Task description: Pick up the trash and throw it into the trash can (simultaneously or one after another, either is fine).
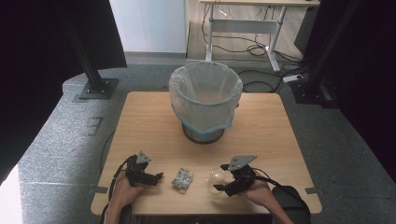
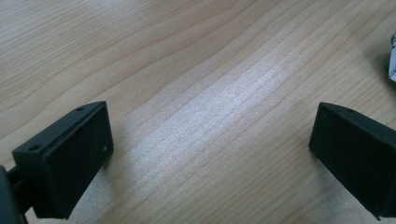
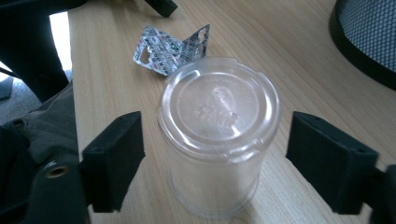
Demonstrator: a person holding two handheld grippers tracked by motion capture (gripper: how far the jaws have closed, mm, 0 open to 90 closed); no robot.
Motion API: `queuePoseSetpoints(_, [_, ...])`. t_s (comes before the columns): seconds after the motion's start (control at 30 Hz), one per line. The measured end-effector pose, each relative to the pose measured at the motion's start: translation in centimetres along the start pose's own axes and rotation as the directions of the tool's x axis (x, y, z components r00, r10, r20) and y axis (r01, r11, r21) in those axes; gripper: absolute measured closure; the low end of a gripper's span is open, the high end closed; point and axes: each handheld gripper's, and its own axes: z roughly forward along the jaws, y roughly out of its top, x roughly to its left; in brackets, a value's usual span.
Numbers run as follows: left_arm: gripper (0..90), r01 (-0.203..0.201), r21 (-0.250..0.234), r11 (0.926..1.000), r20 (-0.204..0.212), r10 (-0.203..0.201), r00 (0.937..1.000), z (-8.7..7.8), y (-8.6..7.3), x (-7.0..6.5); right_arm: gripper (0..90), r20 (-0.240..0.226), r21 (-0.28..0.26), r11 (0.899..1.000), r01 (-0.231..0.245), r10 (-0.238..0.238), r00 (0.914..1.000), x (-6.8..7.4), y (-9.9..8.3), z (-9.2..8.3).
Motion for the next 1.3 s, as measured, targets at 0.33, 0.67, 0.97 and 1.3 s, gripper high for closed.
queuePoseSetpoints(0.33, [0.0, 0.000, 0.000, 1.0000, 0.000, 0.000, 1.0000, 0.0, 0.0, 0.0, 40.2, -0.017, 0.001, 1.000, 0.003, -0.003, 0.9998, 0.1, 0.8, -0.1])
queuePoseSetpoints(0.67, [0.0, 0.000, 0.000, 1.0000, 0.001, 0.000, 1.0000, 0.0, 0.0, 0.0, 40.8, -0.005, 0.002, 1.000, -0.008, 0.008, 1.0000, -0.3, 1.8, -1.1])
queuePoseSetpoints(0.97, [0.0, -0.002, 0.001, 1.0000, 0.002, 0.002, 1.0000, 0.0, 0.0, 0.0, 40.9, 0.023, 0.015, 1.000, -0.026, 0.025, 0.9994, -1.2, 2.4, -2.3])
queuePoseSetpoints(1.3, [0.0, -0.005, 0.000, 1.0000, 0.004, 0.005, 1.0000, 0.0, 0.0, 0.0, 40.8, 0.057, 0.032, 0.999, -0.029, 0.027, 0.9980, -1.8, 4.3, -3.5])
